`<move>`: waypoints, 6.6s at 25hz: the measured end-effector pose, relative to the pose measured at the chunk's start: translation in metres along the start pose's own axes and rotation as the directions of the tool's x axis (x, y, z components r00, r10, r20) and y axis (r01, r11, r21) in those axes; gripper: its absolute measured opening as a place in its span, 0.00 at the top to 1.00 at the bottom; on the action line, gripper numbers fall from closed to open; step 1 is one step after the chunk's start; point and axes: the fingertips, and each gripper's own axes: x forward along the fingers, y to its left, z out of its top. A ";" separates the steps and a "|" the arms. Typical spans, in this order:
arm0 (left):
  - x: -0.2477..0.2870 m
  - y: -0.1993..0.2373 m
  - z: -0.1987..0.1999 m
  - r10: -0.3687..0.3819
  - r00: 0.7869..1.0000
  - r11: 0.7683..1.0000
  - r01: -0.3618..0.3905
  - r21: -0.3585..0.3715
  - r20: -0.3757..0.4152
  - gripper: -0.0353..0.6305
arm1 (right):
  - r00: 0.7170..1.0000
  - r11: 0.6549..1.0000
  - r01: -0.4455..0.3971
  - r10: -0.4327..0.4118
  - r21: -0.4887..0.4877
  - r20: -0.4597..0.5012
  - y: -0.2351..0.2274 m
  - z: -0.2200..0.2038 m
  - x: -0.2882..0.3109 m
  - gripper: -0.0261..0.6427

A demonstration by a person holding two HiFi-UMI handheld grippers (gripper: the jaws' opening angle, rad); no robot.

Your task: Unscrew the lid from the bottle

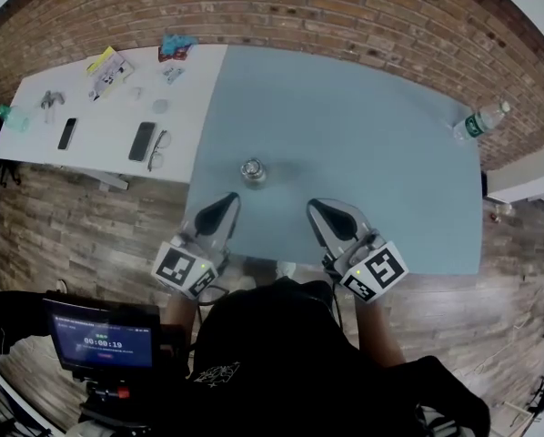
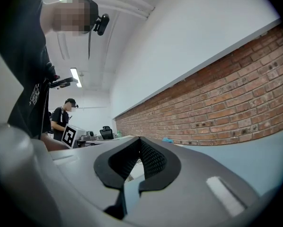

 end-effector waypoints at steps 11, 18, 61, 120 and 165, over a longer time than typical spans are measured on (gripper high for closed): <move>0.014 -0.001 -0.024 0.136 0.987 0.991 -0.133 0.033 -0.083 0.95 | 0.991 0.991 -0.125 0.127 0.038 -0.048 -0.030 -0.014 0.001 0.96; 0.005 0.007 -0.027 0.149 0.985 0.989 -0.148 0.019 -0.084 0.95 | 0.984 0.985 -0.167 0.170 0.053 -0.059 -0.025 -0.020 0.018 0.96; 0.045 0.064 -0.140 0.120 0.967 0.993 -0.111 0.052 -0.223 0.52 | 0.974 0.966 -0.136 0.090 -0.219 -0.210 -0.024 -0.097 0.121 0.74; 0.108 0.037 -0.159 -0.145 0.956 0.965 0.194 0.178 -0.255 0.40 | 0.839 0.845 -0.507 0.439 -0.169 -0.321 -0.027 -0.138 0.148 0.56; 0.106 0.042 -0.163 -0.166 0.945 0.964 0.216 0.153 -0.282 0.35 | 0.800 0.820 -0.532 0.404 -0.213 -0.445 -0.025 -0.150 0.141 0.46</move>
